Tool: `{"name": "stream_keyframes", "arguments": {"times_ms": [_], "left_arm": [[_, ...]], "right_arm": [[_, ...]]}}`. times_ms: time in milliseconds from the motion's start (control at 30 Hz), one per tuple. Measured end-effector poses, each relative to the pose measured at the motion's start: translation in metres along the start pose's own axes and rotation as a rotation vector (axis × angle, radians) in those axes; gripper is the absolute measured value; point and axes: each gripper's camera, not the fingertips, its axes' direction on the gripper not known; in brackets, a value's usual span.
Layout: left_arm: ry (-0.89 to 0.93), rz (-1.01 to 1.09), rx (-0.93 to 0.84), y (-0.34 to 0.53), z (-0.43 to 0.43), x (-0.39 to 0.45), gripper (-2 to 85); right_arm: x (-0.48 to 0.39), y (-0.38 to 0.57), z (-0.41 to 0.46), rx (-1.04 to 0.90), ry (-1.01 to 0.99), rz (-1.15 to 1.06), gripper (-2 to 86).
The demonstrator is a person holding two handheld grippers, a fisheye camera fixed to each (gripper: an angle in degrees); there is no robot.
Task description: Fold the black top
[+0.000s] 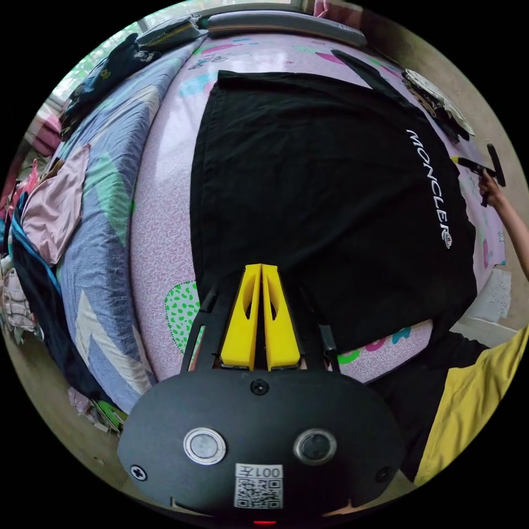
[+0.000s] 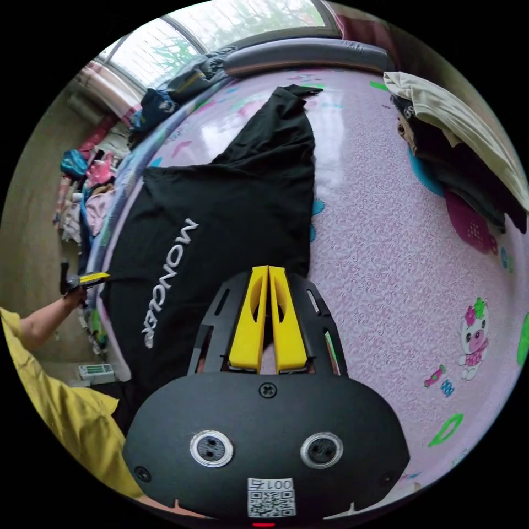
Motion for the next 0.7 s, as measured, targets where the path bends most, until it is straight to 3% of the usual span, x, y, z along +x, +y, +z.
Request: {"name": "stream_keyframes", "arguments": {"times_ms": [200,367,500,700], "left_arm": [[0.056,-0.170,0.011,0.048,0.001,-0.033,-1.1],[0.170,-0.332,-0.015,0.084,0.021,-0.082,3.7],[0.251,-0.315,-0.045,0.096,0.043,-0.103,6.2],[0.349,-0.239,-0.097,0.111,0.081,-0.117,8.6]], "right_arm": [[0.029,0.084,-0.020,0.010,-0.248,0.147,2.2],[0.048,0.134,-0.012,-0.002,-0.320,0.300,5.5],[0.058,0.159,0.006,0.055,-0.415,0.425,8.1],[0.058,0.169,0.026,0.088,-0.360,0.483,9.0]]}}
